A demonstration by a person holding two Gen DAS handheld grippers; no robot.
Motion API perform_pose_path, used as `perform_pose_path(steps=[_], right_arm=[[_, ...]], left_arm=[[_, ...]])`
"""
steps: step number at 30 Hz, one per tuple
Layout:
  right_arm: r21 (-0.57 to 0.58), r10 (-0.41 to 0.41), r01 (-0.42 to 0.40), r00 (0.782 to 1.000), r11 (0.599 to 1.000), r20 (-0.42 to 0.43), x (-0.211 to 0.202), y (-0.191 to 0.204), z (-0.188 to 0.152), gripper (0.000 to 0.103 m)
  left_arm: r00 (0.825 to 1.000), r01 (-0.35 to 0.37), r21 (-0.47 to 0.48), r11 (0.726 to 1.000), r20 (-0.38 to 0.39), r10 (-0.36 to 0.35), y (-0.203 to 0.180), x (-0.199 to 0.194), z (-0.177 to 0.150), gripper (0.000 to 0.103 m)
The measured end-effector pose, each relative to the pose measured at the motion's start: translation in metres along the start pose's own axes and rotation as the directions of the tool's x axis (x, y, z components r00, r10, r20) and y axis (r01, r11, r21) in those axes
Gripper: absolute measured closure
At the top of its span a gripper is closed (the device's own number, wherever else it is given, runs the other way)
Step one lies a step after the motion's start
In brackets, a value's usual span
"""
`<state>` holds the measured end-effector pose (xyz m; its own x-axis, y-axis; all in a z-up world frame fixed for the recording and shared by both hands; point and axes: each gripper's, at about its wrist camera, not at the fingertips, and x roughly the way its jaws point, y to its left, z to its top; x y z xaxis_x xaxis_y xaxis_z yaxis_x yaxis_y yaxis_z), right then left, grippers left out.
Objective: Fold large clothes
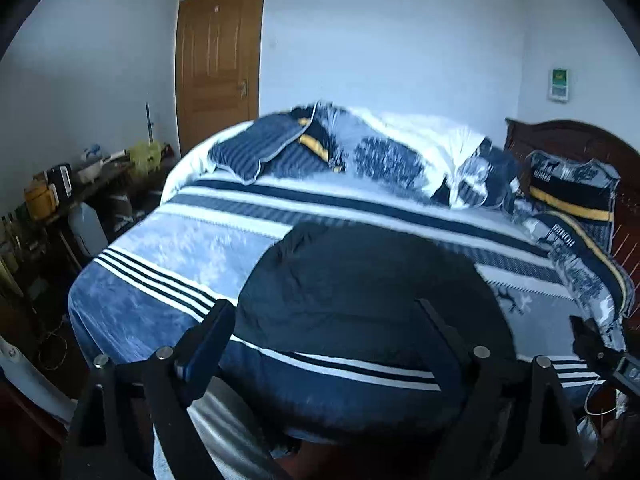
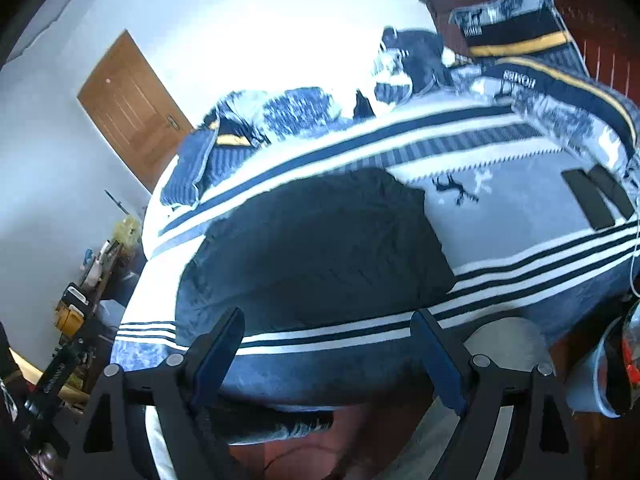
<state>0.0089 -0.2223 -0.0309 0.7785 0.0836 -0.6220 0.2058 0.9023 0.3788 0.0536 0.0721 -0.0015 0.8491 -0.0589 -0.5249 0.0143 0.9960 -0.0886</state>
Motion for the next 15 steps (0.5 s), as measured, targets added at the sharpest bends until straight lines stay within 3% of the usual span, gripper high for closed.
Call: perform_pose_path(steps=[6, 15], right_arm=[[-0.012, 0.020, -0.020, 0.999, 1.000, 0.048, -0.046, 0.013, -0.008, 0.016], [-0.067, 0.007, -0.001, 0.997, 0.998, 0.080, -0.085, 0.027, -0.023, 0.016]], left_arm=[[0.999, -0.041, 0.007, 0.999, 0.019, 0.041, 0.001, -0.052, -0.006, 0.012], [0.995, -0.077, 0.050, 0.996, 0.071, 0.073, 0.003, -0.081, -0.016, 0.010]])
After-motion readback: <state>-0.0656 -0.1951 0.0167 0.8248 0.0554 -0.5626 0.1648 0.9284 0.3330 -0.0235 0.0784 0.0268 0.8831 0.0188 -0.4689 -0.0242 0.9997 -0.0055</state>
